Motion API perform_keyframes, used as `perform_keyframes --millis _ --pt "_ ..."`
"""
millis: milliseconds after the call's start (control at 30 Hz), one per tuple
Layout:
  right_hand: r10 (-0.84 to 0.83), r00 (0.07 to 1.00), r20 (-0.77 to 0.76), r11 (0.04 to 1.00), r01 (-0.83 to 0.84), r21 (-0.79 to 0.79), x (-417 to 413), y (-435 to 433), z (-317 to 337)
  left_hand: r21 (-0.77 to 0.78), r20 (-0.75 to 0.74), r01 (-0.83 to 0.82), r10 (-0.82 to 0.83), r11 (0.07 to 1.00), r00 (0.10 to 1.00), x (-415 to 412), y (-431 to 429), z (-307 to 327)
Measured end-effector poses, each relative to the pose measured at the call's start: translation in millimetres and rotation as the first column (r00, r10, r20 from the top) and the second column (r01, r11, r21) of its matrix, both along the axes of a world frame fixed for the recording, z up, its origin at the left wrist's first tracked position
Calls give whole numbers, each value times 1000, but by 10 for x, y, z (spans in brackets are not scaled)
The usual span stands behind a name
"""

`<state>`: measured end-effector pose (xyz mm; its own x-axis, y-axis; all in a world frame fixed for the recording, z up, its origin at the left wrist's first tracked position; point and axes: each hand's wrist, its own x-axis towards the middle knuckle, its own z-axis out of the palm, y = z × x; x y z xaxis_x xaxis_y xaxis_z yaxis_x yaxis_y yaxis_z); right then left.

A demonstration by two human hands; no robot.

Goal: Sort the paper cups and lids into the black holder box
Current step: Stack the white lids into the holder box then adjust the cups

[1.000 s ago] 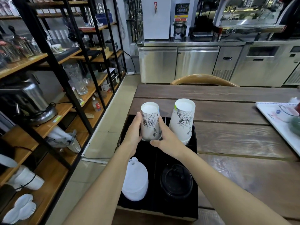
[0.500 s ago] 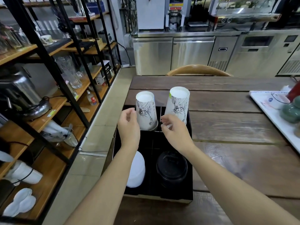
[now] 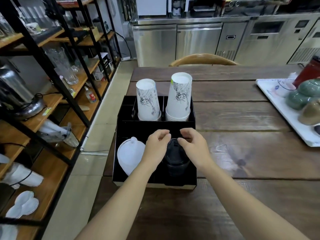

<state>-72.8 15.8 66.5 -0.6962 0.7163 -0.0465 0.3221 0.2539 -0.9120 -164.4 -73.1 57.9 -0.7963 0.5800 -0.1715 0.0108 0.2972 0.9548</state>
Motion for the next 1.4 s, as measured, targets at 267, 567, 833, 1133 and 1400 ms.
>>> perform_keyframes --millis 267,567,833,1133,1400 --pt "49 990 136 999 -47 -16 168 -111 -133 -113 53 12 -6 994 999 172 -50 -122" --pt "53 979 197 998 -46 -39 230 -185 -114 -120 121 -29 44 992 992 296 -67 -143" --pt "216 930 298 975 -192 -109 99 -23 -52 -143 95 -120 134 982 986 389 -85 -189" --pt "242 906 348 970 -226 -86 134 -10 -30 -185 67 -99 113 978 991 365 -10 -159" --pt "247 903 351 968 -244 -54 154 -13 -9 -233 -29 -18 11 972 1000 320 -57 -190"
